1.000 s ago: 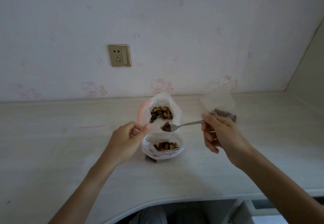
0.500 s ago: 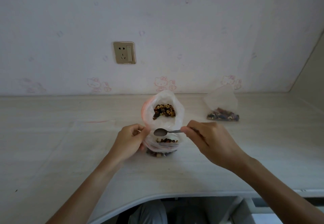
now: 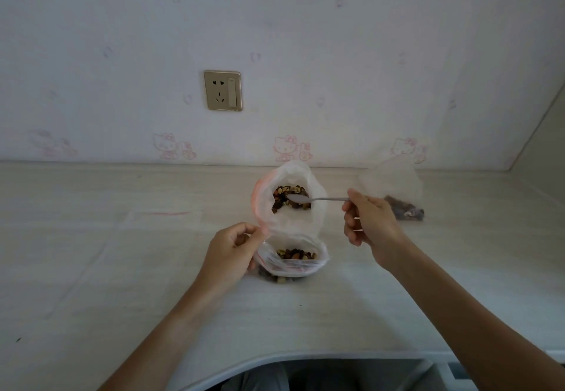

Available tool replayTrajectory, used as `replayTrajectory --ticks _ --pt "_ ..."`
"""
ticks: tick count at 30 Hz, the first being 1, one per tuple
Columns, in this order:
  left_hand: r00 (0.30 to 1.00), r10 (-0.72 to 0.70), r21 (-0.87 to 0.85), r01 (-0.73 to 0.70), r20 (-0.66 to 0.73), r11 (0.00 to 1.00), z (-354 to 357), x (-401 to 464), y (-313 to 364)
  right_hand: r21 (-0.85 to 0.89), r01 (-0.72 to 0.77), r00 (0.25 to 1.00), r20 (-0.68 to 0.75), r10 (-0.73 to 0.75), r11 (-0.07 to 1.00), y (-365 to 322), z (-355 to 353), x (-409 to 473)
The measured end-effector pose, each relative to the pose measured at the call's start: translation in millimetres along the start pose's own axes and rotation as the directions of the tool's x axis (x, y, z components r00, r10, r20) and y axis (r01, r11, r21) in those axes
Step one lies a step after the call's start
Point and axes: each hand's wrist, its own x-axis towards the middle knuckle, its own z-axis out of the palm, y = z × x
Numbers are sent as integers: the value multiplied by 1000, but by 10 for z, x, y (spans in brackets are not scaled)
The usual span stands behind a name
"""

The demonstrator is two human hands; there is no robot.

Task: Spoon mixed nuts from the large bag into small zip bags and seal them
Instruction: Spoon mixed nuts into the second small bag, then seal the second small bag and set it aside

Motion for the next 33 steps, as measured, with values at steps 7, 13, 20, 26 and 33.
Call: replayTrajectory --ticks 7,13,20,26,33 --pt "1000 -18 17 18 14 1000 -15 21 4 -167 -147 989 -48 141 975 92 201 102" --pt "996 -68 35 66 54 997 -62 7 107 -172 -214 977 -42 210 961 68 155 48" --pt "852 -475 -131 508 218 851 -279 21 236 -145 -220 966 104 236 965 55 -72 -209" --pt "789 -475 -146 562 389 814 -287 -55 273 -289 -125 926 309 216 949 131 -135 -509" --pt "822 -332 -238 476 463 847 -222 -102 280 -108 -213 822 518 238 971 153 -86 -581"
